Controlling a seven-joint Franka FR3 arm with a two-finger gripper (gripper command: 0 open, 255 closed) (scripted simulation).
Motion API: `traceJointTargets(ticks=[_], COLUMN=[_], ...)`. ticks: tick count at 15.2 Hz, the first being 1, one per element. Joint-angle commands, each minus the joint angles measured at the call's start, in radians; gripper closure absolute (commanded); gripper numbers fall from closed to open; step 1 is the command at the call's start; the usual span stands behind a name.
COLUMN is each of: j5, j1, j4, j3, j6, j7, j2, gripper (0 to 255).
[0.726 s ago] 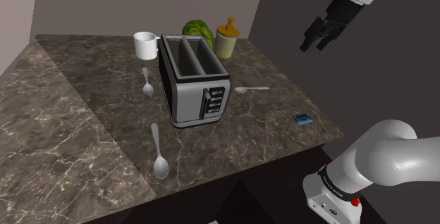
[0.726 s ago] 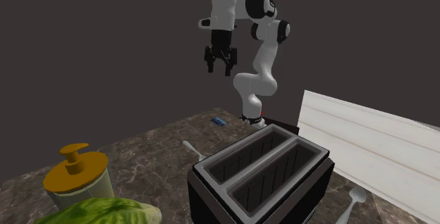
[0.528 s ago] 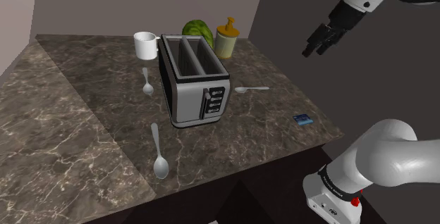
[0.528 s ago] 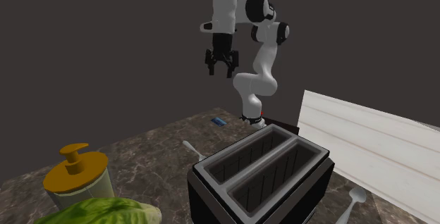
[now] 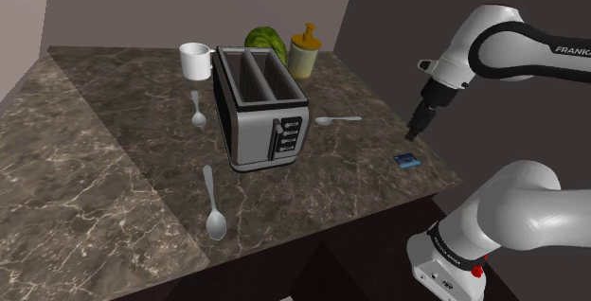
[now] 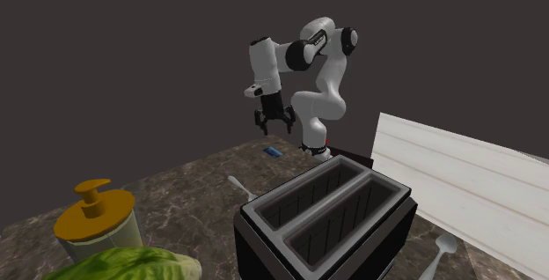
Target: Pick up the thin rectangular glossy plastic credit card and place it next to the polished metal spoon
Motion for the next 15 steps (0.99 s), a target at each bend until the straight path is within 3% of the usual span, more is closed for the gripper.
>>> traceJointTargets(ticks=[1, 4, 7, 11, 12, 15], j5=[0.009, 0.007, -0.006, -0.042, -0.032, -0.014], j1=[0.003, -0.072, -0.130, -0.112, -0.107, -0.110], j4=[-0.062, -0.139, -0.182, -0.181, -0.175, -0.210], j3=[-0.076, -0.184, -0.300, -0.477, -0.496, -0.487], j6=[0.008, 0.022, 0.051, 0.124, 0.141, 0.192], j7=[-0.193, -0.499, -0.819, -1.224, -1.304, -1.320], j2=[-0.359, -0.375, -0.311, -0.128, -0.079, -0.055], gripper=[0, 0, 0, 0, 0, 0])
